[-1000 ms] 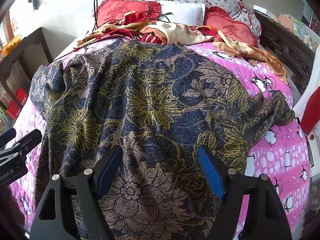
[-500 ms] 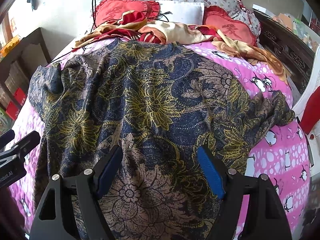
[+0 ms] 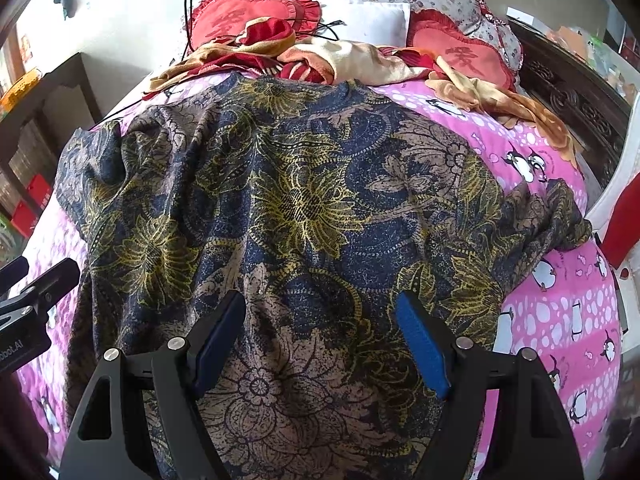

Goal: Fold small clothes

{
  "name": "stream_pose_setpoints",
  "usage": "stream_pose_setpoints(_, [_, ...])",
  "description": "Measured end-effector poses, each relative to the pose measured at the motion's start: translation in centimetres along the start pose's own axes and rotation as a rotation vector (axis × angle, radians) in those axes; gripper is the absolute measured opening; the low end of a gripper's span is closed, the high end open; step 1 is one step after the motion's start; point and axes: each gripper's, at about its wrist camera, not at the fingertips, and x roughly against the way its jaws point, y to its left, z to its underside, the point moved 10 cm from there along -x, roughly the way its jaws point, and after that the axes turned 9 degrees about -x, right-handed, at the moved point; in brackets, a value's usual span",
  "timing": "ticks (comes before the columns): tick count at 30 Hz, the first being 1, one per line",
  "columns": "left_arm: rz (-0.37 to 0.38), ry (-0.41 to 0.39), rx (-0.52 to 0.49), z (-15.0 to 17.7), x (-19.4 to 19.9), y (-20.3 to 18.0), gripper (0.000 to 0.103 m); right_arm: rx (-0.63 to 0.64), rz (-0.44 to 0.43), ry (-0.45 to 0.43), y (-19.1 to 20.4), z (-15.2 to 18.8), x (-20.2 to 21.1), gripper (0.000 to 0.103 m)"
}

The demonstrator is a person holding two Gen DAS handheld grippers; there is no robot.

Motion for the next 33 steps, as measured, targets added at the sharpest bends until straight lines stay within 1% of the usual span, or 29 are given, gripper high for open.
stream_pose_setpoints(14, [-0.003,-0.001,-0.004,0.0,-0.2,0.0,0.102,0.010,-0.004,0.011,0.4,0.2,-0.4,0.072])
stream_pose_setpoints(21, [-0.006,0.020,0.022,0.2,-0.8,1.0,0.102,0.002,-0.004,0.019,0.4,0.3,-0.8,0.072])
stream_pose_setpoints(33, [-0.011,0.037,0.012,0.3,-0.8,0.9,0.102,0.013,-0.003,0.027,0.9,0.5,-0.9,0.072])
